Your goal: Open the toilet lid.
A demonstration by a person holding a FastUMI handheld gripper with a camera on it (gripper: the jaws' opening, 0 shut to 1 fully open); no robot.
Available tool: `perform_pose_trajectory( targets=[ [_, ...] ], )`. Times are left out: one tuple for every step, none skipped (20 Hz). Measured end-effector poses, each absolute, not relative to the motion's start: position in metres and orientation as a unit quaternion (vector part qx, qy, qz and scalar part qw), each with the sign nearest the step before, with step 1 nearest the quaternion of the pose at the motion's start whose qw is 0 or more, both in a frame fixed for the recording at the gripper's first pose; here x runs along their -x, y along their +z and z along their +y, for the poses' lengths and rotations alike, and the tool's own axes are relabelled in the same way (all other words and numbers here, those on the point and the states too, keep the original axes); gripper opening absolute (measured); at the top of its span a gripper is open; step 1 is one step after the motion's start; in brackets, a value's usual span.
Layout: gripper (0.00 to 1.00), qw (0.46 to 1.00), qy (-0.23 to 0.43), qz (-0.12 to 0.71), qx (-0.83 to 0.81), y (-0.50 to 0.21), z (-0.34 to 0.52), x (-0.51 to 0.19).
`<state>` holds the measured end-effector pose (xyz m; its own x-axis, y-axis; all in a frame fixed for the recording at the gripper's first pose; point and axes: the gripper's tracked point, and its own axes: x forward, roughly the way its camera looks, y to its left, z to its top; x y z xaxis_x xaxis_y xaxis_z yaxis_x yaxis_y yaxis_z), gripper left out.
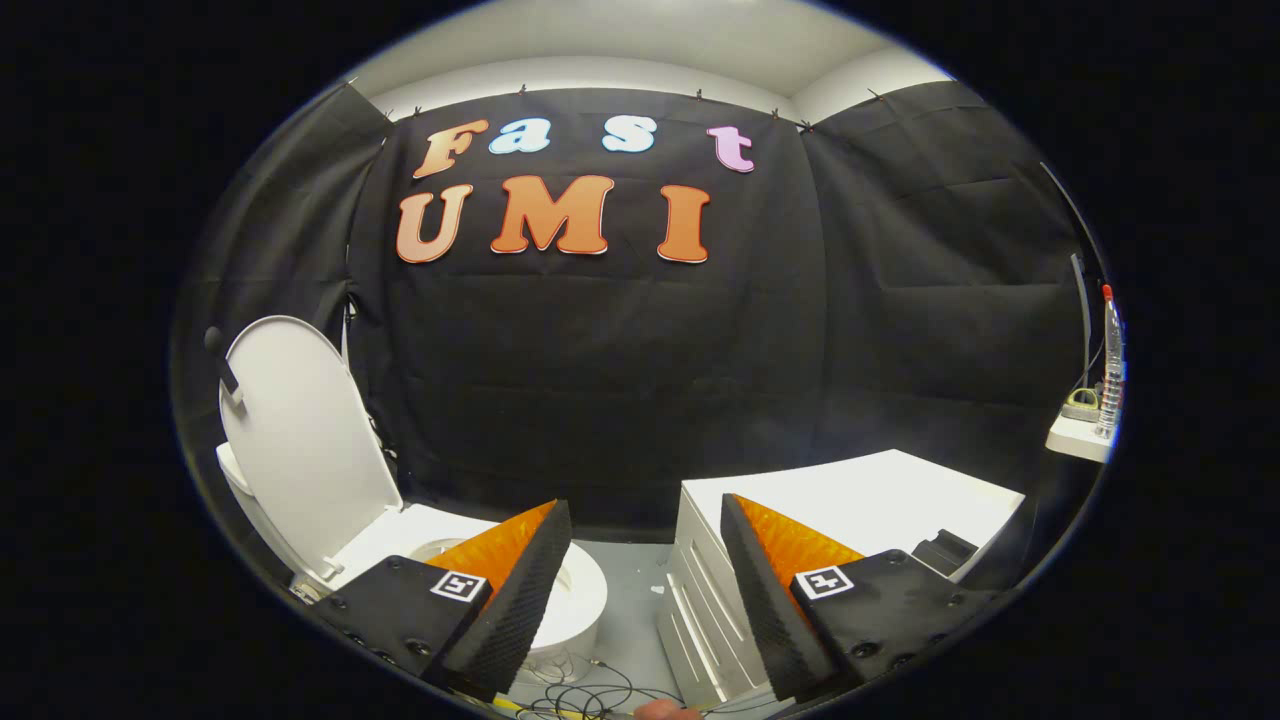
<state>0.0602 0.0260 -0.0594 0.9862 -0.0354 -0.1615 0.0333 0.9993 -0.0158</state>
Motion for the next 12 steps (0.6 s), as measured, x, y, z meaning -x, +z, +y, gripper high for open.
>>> perform_pose_trajectory(
  targets=[
    [0.96,0.997,-0.018,0.081,0.003,-0.061,0.025,-0.059],
    [0.96,0.996,-0.017,0.085,0.001,-0.064,0.025,-0.059],
    [0.96,0.996,-0.02,0.086,0.001,-0.065,0.023,-0.059],
    [0.96,0.996,-0.027,0.083,0.001,-0.065,0.02,-0.059],
    [0.96,0.996,-0.032,0.08,0.001,-0.062,0.015,-0.06],
    [0.96,0.996,-0.037,0.079,0.001,-0.062,0.012,-0.06],
    [0.96,0.996,-0.04,0.08,0.0,-0.064,0.01,-0.06],
    [0.96,0.996,-0.043,0.08,-0.004,-0.064,0.008,-0.059],
    [0.96,0.996,-0.045,0.081,-0.009,-0.063,0.005,-0.06],
    [0.96,0.996,-0.048,0.08,-0.013,-0.063,0.003,-0.06],
    [0.96,0.995,-0.051,0.08,-0.016,-0.063,0.0,-0.062],
    [0.96,0.995,-0.054,0.079,-0.017,-0.062,-0.002,-0.062]
  ],
)
